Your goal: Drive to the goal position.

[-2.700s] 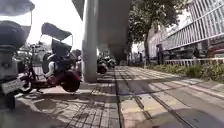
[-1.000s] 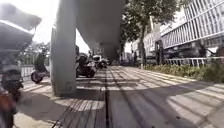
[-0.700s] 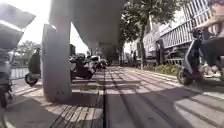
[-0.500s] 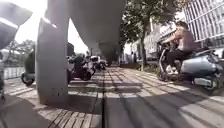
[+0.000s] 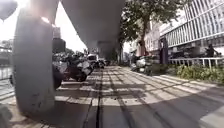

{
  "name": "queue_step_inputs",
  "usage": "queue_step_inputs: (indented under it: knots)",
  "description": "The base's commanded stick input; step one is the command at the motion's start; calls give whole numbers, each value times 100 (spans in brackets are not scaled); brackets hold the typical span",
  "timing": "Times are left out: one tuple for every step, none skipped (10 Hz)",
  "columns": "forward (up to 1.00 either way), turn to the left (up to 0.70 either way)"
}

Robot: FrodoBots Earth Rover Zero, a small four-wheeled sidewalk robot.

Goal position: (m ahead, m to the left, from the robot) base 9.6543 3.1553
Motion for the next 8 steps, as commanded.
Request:
queue_step_inputs:
  knots:
    - [70, 2]
    - [70, 2]
    - [70, 2]
    - [70, 2]
    - [70, 2]
    - [70, 2]
    - [70, 2]
    - [70, 2]
